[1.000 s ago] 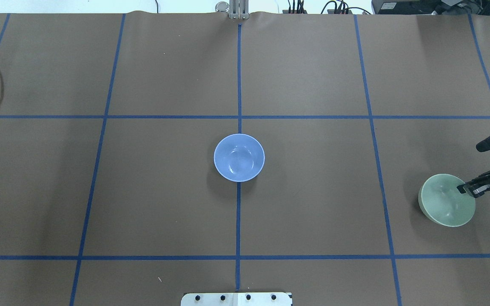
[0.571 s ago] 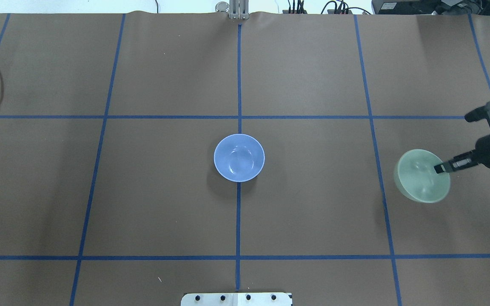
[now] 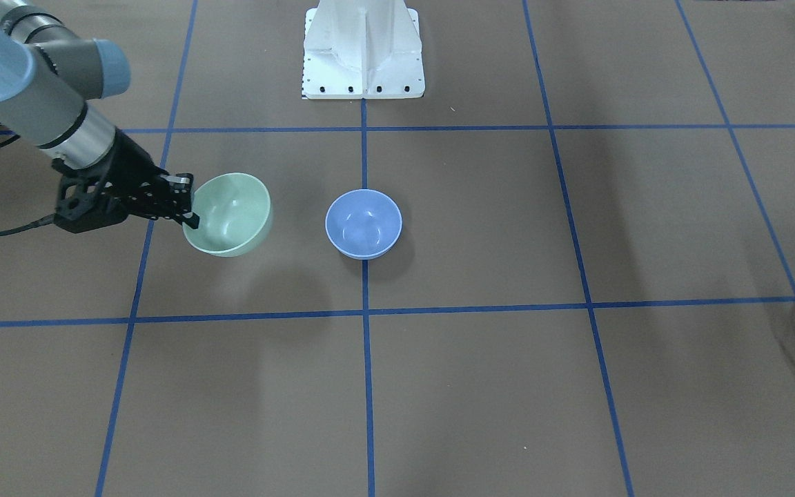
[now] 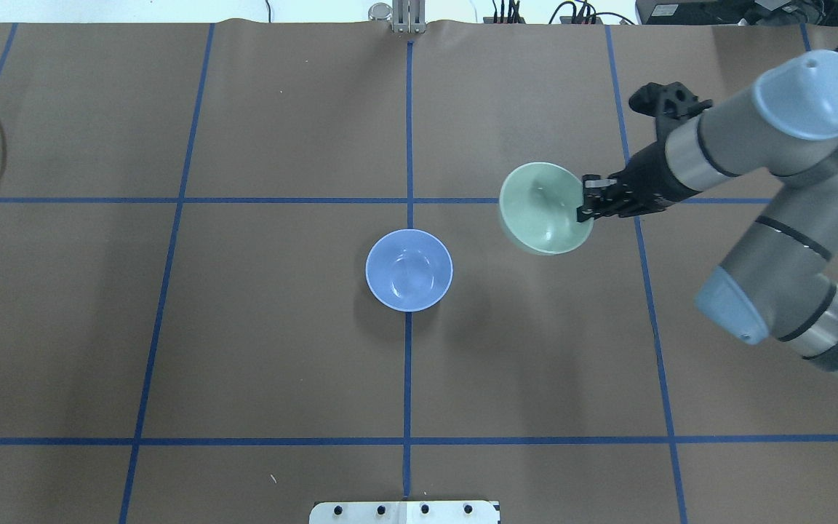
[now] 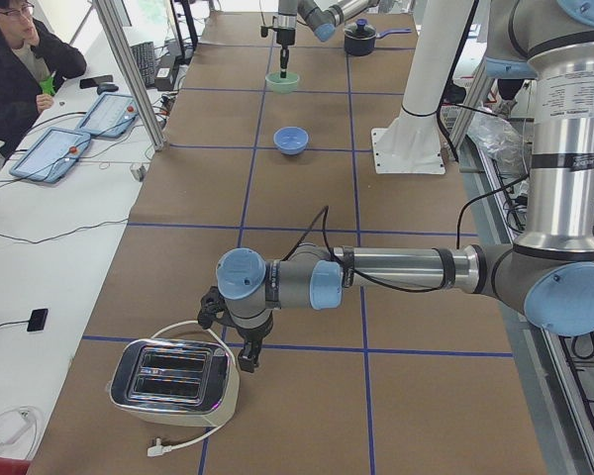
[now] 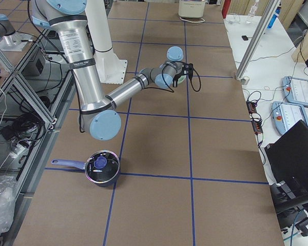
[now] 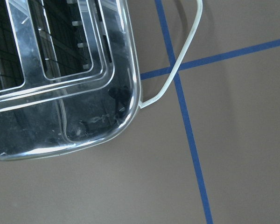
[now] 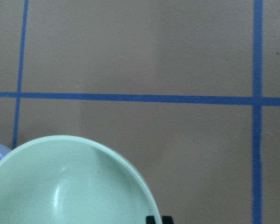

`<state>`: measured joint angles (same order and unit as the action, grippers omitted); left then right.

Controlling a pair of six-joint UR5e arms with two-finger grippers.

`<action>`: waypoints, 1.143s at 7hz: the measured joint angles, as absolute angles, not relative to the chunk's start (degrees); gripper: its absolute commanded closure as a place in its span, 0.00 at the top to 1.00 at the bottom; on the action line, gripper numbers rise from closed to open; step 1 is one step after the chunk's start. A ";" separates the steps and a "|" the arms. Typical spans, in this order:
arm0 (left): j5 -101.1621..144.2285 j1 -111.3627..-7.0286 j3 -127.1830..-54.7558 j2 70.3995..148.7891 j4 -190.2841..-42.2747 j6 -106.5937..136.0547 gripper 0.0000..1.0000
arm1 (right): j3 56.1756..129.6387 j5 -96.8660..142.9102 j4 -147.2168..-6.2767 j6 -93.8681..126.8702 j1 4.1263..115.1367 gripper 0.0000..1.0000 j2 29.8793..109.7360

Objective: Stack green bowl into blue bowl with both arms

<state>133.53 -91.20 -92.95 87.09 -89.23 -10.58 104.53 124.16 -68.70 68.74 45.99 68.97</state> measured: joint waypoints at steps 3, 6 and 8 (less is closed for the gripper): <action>133.59 -91.15 -94.45 85.77 -89.25 -8.18 0.98 | 105.98 109.44 -81.41 78.66 33.48 0.00 58.18; 133.59 -91.14 -94.38 85.70 -89.29 -8.09 0.98 | 101.10 104.69 -82.08 80.82 28.78 0.00 54.10; 133.59 -91.14 -94.23 85.69 -89.28 -8.04 0.98 | 98.90 104.46 -81.88 80.63 28.52 0.01 53.36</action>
<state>133.59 -91.14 -94.23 85.69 -89.28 -8.04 98.90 104.46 -81.88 80.63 28.52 53.36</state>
